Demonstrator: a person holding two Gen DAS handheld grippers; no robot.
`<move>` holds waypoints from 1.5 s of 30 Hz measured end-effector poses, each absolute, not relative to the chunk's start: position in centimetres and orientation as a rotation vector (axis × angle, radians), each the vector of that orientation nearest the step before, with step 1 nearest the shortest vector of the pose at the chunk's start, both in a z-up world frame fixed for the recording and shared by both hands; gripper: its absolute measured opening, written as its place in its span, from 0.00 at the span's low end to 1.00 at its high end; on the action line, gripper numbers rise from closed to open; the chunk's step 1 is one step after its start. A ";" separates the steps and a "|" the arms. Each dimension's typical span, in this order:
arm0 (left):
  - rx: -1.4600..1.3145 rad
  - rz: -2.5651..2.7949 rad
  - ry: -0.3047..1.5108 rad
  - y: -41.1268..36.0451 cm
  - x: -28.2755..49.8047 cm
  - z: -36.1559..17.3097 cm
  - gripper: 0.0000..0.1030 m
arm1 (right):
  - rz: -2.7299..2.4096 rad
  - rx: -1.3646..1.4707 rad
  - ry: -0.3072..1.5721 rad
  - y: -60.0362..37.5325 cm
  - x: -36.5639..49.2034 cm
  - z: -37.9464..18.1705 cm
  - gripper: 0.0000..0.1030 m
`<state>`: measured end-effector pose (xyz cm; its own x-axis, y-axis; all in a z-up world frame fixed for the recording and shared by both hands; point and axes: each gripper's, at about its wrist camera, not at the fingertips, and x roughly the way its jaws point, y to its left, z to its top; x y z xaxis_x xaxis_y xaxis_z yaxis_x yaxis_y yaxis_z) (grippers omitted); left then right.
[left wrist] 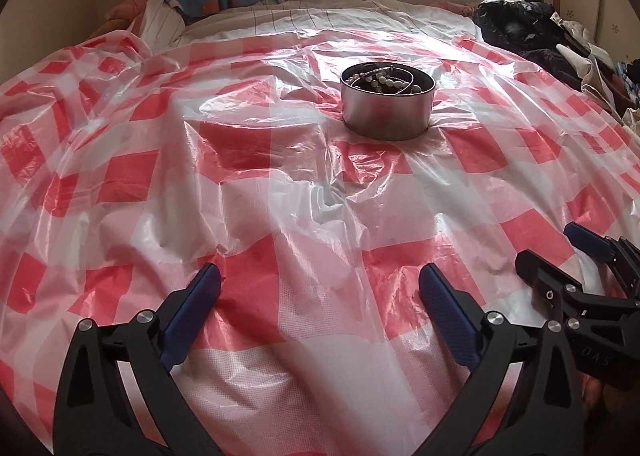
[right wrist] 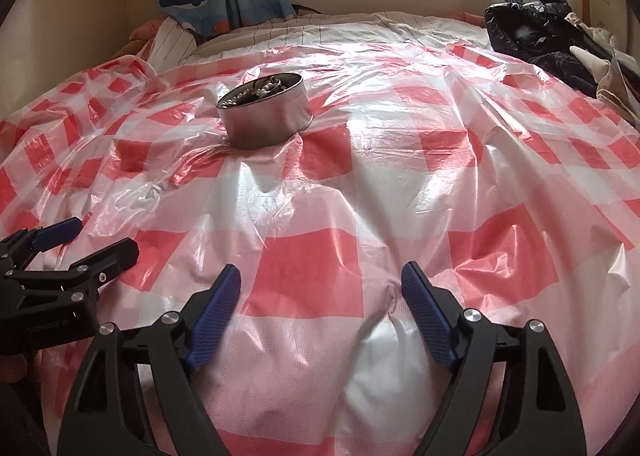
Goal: Organize jewelry
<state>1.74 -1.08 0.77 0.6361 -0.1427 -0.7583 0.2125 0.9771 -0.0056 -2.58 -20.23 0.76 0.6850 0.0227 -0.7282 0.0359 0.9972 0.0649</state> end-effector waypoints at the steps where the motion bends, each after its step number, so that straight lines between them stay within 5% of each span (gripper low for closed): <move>1: 0.086 -0.205 0.859 -1.1 1.8 0.7 0.93 | -0.010 0.070 0.814 -20.1 -2.7 0.7 0.79; 45: 0.048 -0.197 0.857 -0.6 1.4 -0.1 0.93 | -0.032 0.010 0.781 -19.2 -3.3 0.6 0.93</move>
<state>1.40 -0.63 -0.08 0.6377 -0.1536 -0.7548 0.1918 0.9807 -0.0376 -3.31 -19.16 0.60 0.7099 -0.0249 -0.7038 0.0321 0.9995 -0.0030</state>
